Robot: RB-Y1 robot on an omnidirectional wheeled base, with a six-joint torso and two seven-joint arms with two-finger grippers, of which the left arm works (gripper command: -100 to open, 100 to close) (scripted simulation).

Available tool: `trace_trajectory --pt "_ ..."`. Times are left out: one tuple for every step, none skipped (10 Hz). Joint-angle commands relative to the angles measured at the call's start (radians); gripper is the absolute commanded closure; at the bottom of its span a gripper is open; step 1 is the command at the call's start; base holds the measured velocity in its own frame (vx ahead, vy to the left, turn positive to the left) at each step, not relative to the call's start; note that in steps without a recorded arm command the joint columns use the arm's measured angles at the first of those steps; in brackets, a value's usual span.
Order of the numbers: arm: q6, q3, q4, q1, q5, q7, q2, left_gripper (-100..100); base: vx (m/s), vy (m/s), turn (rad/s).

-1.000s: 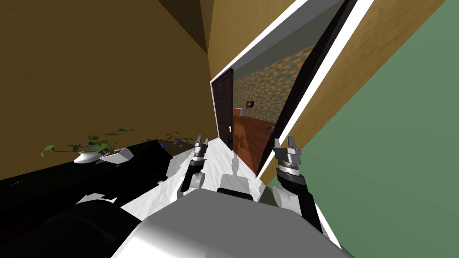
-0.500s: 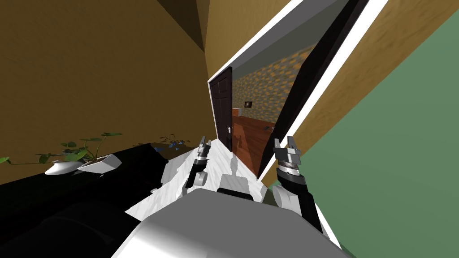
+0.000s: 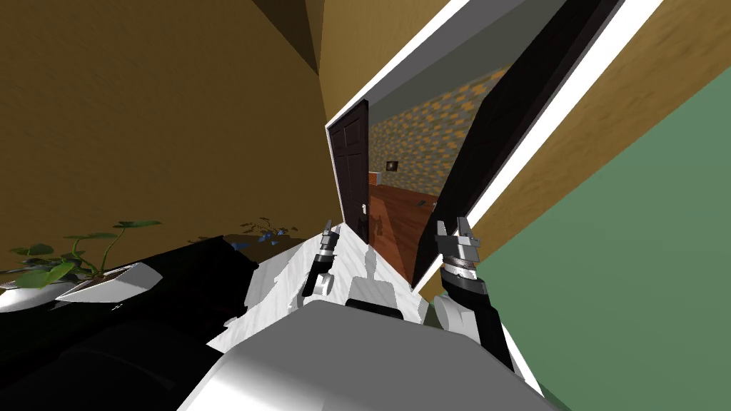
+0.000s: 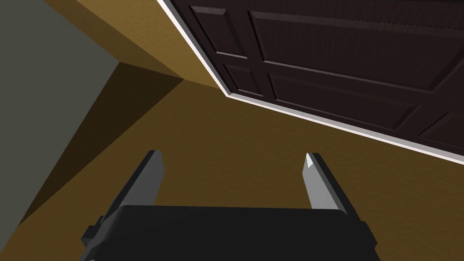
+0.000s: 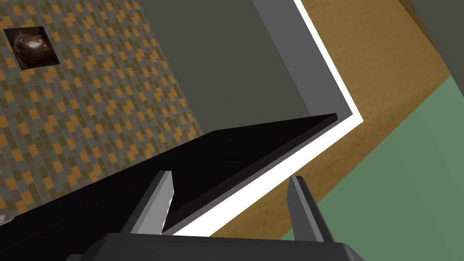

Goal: Push the door open

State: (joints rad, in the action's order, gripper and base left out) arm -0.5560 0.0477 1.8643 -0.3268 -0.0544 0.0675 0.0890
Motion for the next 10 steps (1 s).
trace_trajectory --pt "-0.009 0.009 -0.032 0.01 -0.003 -0.001 0.002 -100 0.084 0.048 -0.071" --pt "-0.013 0.014 -0.052 0.019 -0.005 -0.001 0.003 -100 0.089 0.046 -0.072" --pt "-0.017 0.019 -0.073 0.027 -0.007 -0.002 0.005 -100 0.074 0.07 -0.072" --pt "-0.021 0.024 -0.093 0.036 -0.009 -0.002 0.006 -100 0.079 0.092 -0.061" --pt "-0.025 0.029 -0.114 0.044 -0.011 -0.003 0.007 -100 0.098 0.076 -0.091" --pt "-0.029 0.034 -0.134 0.053 -0.013 -0.003 0.008 -100 0.099 0.058 -0.08" --pt "-0.033 0.039 -0.156 0.062 -0.016 -0.004 0.009 -100 0.1 0.063 -0.062" --pt "-0.038 0.045 -0.177 0.071 -0.018 -0.005 0.01 -100 0.088 0.079 -0.08" --pt "-0.042 0.05 -0.199 0.08 -0.02 -0.005 0.011 -100 0.077 0.089 -0.086" --pt "-0.046 0.055 -0.221 0.089 -0.022 -0.006 0.012 -100 0.073 0.076 -0.07"
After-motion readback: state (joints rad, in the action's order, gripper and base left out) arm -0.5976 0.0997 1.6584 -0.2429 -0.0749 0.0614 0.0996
